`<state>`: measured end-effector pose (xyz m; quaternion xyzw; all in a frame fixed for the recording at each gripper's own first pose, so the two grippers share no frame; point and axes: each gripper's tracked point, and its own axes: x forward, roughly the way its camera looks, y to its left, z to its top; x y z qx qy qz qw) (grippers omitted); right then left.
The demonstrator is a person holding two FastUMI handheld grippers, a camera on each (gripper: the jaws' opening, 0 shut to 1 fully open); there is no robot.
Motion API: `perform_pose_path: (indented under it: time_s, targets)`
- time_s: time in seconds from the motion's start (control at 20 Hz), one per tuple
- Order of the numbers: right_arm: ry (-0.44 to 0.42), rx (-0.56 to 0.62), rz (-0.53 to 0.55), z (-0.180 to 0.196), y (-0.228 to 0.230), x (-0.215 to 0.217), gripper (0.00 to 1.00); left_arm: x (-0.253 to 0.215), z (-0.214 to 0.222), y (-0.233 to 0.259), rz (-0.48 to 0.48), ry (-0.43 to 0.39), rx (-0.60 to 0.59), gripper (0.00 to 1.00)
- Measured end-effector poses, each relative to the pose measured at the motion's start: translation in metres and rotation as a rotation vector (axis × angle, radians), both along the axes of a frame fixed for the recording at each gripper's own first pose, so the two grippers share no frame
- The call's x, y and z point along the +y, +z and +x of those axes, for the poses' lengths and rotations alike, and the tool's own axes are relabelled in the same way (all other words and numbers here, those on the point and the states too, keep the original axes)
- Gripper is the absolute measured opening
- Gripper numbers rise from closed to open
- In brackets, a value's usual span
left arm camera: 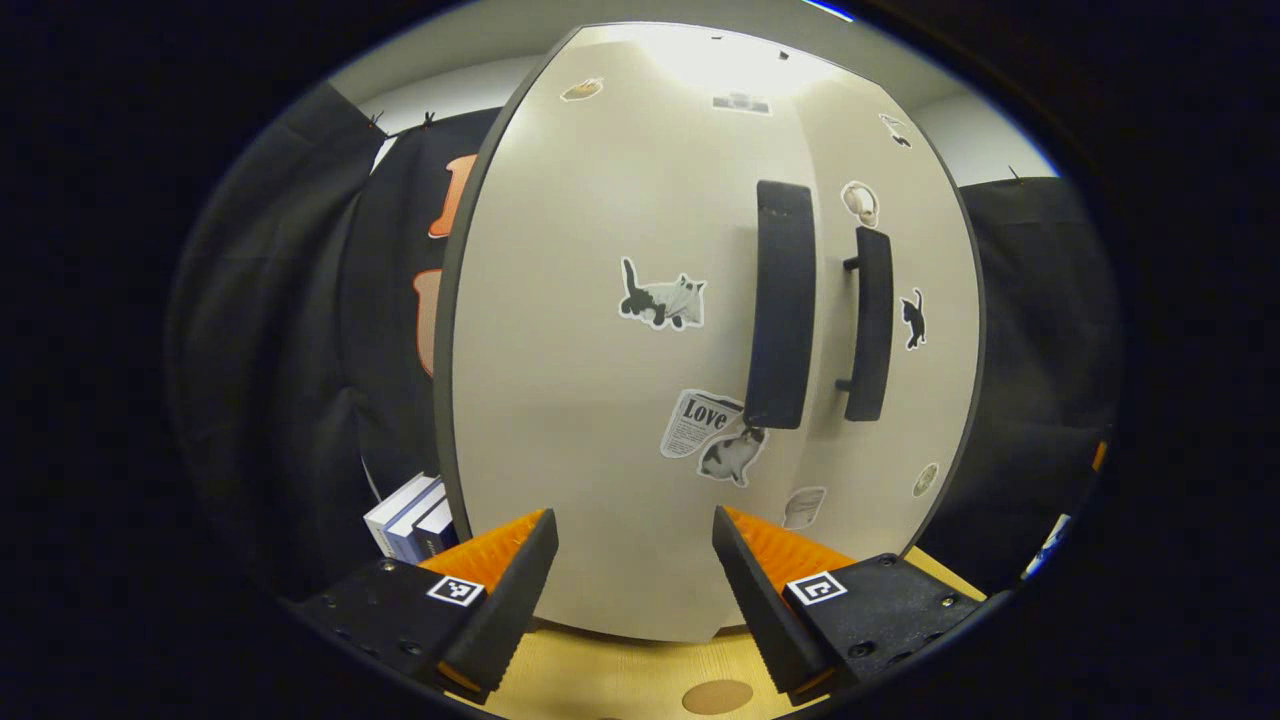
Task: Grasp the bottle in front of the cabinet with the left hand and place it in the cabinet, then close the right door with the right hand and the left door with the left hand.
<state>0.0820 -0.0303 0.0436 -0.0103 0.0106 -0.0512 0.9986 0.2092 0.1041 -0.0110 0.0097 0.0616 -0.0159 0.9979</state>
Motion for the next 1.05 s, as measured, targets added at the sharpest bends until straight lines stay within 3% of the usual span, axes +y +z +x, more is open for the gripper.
perform_pose_path:
  time_s: [0.35, 0.75, 0.95, 1.05]
  targets:
    - [0.052, -0.010, 0.017, -0.002, 0.011, 0.020, 0.95, 0.008, -0.086, 0.048, 0.031, 0.005, -0.048, 0.95]
    - [0.089, -0.007, 0.028, -0.014, 0.012, 0.039, 0.96, 0.036, -0.171, 0.076, -0.014, 0.075, -0.083, 0.95]
    - [0.104, -0.014, 0.027, -0.017, 0.012, 0.049, 0.96, 0.055, -0.198, 0.084, 0.028, 0.125, -0.113, 0.98]
    - [0.111, -0.013, 0.028, -0.019, 0.012, 0.052, 0.96, 0.057, -0.204, 0.084, 0.027, 0.120, -0.115, 0.95]
